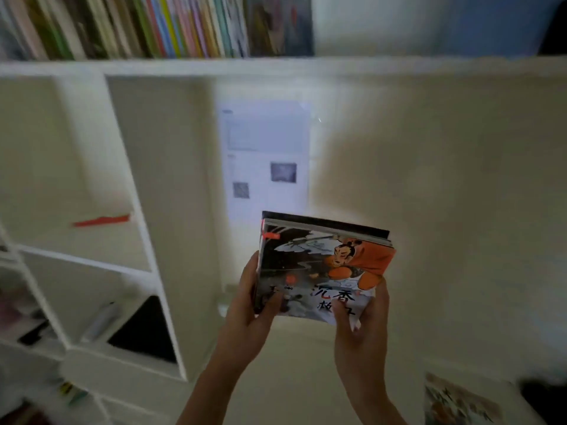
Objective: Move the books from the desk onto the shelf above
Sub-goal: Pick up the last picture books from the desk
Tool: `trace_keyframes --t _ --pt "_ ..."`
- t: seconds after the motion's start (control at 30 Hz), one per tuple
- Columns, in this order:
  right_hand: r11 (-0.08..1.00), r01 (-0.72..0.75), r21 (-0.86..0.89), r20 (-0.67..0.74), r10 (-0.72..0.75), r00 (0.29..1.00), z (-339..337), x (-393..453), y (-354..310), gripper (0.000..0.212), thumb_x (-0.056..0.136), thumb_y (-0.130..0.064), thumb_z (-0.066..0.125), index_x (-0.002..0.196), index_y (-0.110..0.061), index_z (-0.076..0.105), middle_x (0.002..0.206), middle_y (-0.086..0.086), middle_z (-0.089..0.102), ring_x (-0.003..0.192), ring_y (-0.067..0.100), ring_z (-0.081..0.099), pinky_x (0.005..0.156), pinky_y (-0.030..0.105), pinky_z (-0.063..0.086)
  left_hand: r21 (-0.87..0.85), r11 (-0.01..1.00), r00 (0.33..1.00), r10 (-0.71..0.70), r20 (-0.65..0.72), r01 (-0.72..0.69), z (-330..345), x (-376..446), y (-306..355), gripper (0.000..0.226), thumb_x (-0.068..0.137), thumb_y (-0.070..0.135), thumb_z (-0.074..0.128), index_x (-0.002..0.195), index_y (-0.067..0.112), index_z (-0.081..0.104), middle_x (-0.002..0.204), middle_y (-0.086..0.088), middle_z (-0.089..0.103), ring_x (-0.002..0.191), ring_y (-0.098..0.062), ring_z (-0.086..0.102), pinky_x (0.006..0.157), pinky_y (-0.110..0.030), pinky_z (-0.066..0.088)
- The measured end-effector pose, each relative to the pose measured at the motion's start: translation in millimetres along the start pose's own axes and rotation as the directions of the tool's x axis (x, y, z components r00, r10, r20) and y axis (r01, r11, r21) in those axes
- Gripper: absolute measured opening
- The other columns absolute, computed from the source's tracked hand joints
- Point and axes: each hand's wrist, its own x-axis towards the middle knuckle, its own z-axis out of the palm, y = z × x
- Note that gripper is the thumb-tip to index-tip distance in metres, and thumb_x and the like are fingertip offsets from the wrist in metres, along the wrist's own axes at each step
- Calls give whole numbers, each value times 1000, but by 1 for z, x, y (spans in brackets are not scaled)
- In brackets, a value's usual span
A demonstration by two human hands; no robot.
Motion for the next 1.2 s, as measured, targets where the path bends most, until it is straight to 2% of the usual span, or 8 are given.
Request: trace_keyframes --t 0.17,0.37,0.47,0.67,0.87,1.03,1.13,1.2 --pt "967 188 170 58 -200 978 34 16 -106 70 87 -26 58 141 -52 23 130 -29 54 116 -6 55 95 41 52 28 983 977 183 -110 -181 -59 25 113 42 97 14 45 139 17 42 129 -10 58 118 -30 59 88 -46 55" --pt "897 422 132 62 -432 900 25 98 -220 68 95 -23 55 148 -41 17 136 -6 54 114 5 58 92 15 49 106 937 928 346 -134 -334 -73 101 219 33 98 10 51 131 11 45 113 -8 67 104 -27 67 84 -46 57" --pt "856 514 58 115 -517 848 15 169 -263 68 93 -14 60 148 -32 25 133 -4 54 117 9 55 98 27 48 189 933 925 340 -169 -308 -73 148 253 36 91 30 61 125 26 50 105 -2 68 96 -24 68 84 -51 56" --pt "943 329 46 363 -323 874 36 295 -289 65 84 5 60 133 -34 45 120 -5 63 109 18 62 81 33 58 524 829 910 353 -216 -197 -57 229 277 33 90 32 64 114 21 44 100 -4 66 76 -13 65 60 -28 55" --pt "997 77 20 639 -72 766 60 325 -268 58 86 17 54 105 -38 60 101 -5 71 91 12 68 61 27 58 733 668 941 315 -123 -127 -54 259 243 43 88 39 65 118 17 43 110 -5 66 92 -21 65 73 -31 55" --pt "995 91 -47 745 -26 666 76 340 -270 57 88 10 58 122 -37 55 114 -1 70 100 13 68 72 31 59 554 818 988 143 66 -155 -88 261 237 66 79 23 77 132 23 39 101 8 64 85 -8 65 67 -18 53" --pt "965 150 -215 657 29 754 81 339 -266 57 87 -11 69 133 -35 47 112 -2 67 90 10 66 63 23 54 500 844 976 217 12 -194 -94 263 227 71 69 19 85 125 27 43 86 6 66 76 -10 68 66 -22 57" --pt "813 323 -483 556 0 831 82 337 -266 87 76 -31 80 147 -27 30 133 7 55 112 22 58 81 29 50 506 835 968 251 0 -217 -92 266 224 66 66 22 87 118 28 47 82 5 66 74 -11 67 64 -21 57"
